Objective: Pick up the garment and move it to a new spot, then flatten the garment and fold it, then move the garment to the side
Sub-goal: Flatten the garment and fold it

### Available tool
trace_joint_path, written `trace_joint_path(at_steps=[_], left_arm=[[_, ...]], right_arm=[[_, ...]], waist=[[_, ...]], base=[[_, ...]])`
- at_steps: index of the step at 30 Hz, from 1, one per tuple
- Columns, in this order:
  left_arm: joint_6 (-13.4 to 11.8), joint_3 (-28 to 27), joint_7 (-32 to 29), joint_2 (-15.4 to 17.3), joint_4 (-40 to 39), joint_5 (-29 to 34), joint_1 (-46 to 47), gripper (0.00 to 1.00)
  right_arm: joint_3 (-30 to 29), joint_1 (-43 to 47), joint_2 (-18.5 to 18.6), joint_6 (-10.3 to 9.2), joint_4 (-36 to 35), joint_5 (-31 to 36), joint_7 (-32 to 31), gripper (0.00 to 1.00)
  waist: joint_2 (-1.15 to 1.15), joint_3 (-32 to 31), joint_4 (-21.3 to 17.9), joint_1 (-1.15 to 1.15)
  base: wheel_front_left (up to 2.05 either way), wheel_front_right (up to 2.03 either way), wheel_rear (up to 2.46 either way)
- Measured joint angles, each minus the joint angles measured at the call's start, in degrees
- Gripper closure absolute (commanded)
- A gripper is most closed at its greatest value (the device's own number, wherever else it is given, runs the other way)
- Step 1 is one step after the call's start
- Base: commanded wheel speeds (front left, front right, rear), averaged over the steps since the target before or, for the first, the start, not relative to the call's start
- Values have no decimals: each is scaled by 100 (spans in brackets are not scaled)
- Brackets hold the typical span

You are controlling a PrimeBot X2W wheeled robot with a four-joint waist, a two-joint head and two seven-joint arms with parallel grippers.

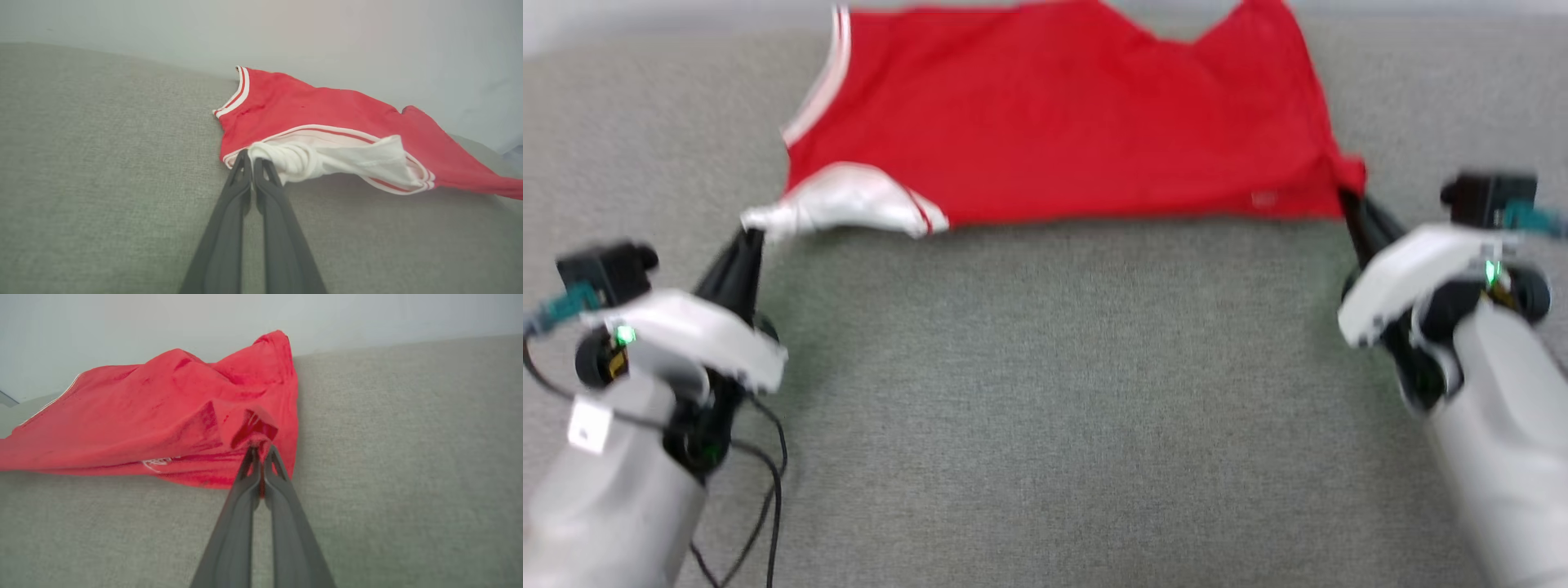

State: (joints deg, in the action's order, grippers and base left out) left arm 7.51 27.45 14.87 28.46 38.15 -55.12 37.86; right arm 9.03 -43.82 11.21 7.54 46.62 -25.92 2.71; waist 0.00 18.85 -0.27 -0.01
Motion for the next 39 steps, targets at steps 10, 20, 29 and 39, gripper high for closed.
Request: trace_joint_path(at_steps=[10,20,29,39], left_arm=[[-530,-307,3,34,-1128,359,-2066,100],[-1288,-158,-431,343,-2301,219,-3861,100],[-1829,-169,-1023,660,-3326,-183,-4971,100],[-2043,-363,-1194,964,-4270,-177,-4908,100]], right_arm=[[21,2048,237,0,-1196,-144,-254,100],[-676,4177,-8,0,-2786,137,-896,100],[-1384,5855,-543,1,-4372,643,-1778,100],[-1668,6147,-781,-1,-5185,920,-2407,100]], waist=[[0,-901,47,-1],[0,-1610,120,-1],[0,-1950,311,0],[0,-1798,314,0]], base=[[0,0,0],[0,0,0],[0,0,0],[0,0,0]])
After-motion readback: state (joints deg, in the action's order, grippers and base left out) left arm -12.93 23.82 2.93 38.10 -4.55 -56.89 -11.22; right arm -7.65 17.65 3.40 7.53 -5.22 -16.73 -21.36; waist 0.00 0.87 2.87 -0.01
